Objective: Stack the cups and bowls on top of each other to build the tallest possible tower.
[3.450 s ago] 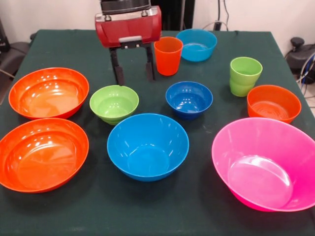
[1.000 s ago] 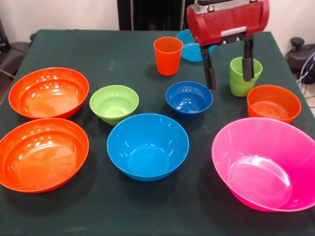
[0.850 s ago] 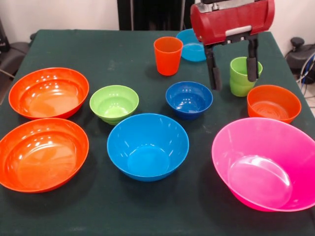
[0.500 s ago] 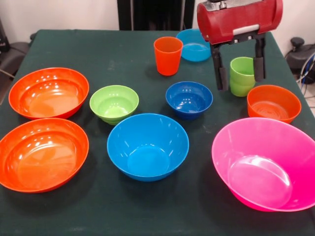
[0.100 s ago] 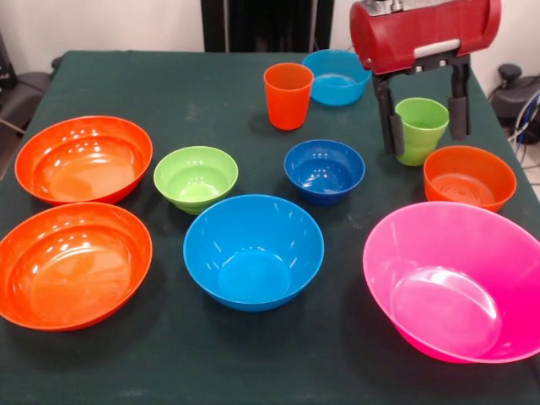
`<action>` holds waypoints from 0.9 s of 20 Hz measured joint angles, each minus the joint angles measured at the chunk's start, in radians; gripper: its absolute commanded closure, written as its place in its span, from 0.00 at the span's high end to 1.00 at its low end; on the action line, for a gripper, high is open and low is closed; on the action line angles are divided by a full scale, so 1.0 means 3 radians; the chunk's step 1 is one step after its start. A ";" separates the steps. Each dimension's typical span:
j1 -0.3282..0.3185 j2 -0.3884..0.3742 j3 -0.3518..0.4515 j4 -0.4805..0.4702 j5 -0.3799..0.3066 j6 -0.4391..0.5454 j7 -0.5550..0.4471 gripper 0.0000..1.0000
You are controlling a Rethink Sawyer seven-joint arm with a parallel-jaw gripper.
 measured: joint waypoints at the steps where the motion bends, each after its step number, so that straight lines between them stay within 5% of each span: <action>1: 0.0008 0.0000 0.0000 -0.0005 0.0000 0.0000 0.0000 1.00; 18: 0.0106 0.0000 0.0000 -0.0036 0.0000 0.0000 0.0000 1.00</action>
